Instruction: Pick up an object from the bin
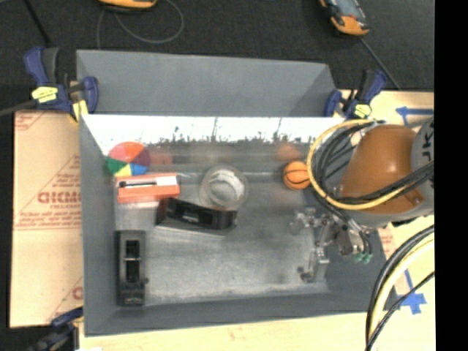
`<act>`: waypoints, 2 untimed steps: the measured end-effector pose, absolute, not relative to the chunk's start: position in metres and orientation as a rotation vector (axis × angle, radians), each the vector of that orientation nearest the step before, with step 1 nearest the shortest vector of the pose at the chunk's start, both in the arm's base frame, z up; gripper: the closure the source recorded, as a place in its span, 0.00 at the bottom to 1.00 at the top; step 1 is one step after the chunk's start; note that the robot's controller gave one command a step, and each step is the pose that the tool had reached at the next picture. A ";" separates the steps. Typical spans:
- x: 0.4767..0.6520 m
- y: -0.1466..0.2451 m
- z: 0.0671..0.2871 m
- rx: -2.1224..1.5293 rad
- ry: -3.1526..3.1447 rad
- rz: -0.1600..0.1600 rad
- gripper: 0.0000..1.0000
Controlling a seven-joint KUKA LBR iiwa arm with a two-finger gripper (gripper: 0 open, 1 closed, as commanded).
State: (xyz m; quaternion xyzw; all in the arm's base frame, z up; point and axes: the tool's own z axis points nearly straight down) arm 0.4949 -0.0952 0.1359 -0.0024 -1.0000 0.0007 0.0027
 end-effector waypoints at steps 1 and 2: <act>0.496 -0.095 0.140 -0.003 -3.142 0.004 0.00; 0.543 -0.063 0.117 0.165 -3.142 0.005 0.00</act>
Offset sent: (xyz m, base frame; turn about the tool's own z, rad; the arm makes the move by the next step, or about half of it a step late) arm 0.1178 0.0873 -0.0576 -0.2870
